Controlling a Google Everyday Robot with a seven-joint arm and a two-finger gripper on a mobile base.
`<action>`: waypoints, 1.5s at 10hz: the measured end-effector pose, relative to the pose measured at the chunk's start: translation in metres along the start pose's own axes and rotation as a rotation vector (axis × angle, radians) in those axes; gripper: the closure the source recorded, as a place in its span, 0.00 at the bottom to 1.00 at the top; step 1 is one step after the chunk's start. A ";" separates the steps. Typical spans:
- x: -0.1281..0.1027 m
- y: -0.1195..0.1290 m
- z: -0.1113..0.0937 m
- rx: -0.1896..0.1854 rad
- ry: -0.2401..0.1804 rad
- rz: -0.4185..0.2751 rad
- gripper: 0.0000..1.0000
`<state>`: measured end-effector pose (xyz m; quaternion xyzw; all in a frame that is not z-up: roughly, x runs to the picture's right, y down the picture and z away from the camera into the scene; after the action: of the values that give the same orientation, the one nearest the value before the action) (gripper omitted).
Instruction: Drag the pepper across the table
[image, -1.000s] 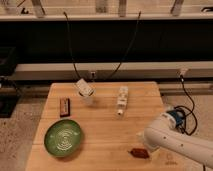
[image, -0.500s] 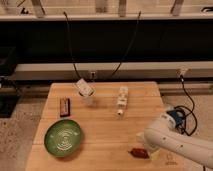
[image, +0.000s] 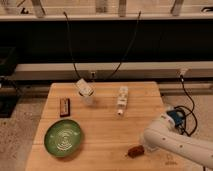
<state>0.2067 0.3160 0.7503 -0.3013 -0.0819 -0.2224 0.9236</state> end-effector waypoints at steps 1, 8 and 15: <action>0.001 -0.003 -0.002 0.002 -0.001 -0.003 0.96; 0.020 -0.020 -0.009 -0.002 0.000 0.005 0.97; 0.042 -0.036 -0.016 -0.003 -0.005 0.027 0.97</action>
<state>0.2277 0.2656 0.7678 -0.3045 -0.0800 -0.2094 0.9257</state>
